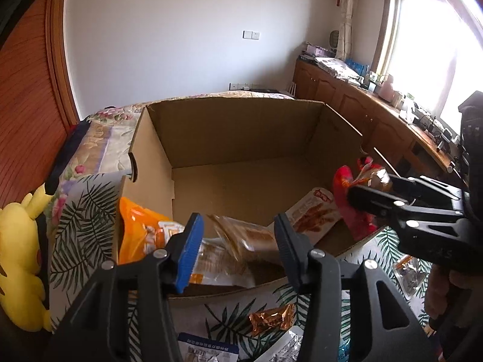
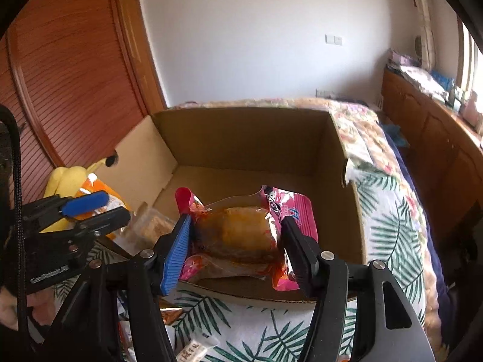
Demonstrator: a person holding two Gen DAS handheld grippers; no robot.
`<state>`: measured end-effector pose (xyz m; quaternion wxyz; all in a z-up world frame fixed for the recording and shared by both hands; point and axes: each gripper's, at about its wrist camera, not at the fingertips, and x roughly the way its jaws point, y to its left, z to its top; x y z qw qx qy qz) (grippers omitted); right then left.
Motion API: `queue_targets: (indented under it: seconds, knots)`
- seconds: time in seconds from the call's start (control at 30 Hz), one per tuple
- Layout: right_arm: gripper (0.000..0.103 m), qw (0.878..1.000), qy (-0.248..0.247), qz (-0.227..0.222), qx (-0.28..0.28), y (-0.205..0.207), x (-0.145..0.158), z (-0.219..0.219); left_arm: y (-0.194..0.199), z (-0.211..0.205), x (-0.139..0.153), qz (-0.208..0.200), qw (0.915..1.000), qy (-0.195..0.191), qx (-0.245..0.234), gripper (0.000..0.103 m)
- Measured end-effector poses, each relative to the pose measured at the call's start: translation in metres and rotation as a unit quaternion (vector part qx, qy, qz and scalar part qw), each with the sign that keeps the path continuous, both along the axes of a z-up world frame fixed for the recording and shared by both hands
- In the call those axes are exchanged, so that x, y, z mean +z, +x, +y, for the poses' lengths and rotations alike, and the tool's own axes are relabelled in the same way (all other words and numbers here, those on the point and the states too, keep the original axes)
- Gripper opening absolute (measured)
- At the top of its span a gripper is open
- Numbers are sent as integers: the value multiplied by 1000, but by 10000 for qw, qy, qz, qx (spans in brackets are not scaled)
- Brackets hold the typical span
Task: Organize snacks
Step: 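Open left tool releasing grain-bar bag while right tool drops bread into box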
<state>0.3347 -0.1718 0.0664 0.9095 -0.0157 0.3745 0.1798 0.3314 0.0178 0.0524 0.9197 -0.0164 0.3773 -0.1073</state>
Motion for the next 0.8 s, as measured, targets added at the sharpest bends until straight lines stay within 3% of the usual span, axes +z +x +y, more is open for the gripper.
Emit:
queue_targets:
  seconds: [0.13, 0.5, 0.63, 0.8]
  knots:
    - [63, 9999, -33, 72, -86, 4, -14, -2, 3, 1, -6, 60, 10000, 23, 36, 50]
    - [65, 10000, 45, -49, 19, -4, -11, -3, 0, 6, -9, 67, 10000, -46, 53, 52]
    - [65, 9994, 294, -167, 103, -23, -1, -11, -14, 10, 1, 3, 9998, -195, -40, 52]
    - [65, 9981, 391, -423, 229, -59, 15, -24, -37, 13, 14, -193, 9996, -18, -208, 53]
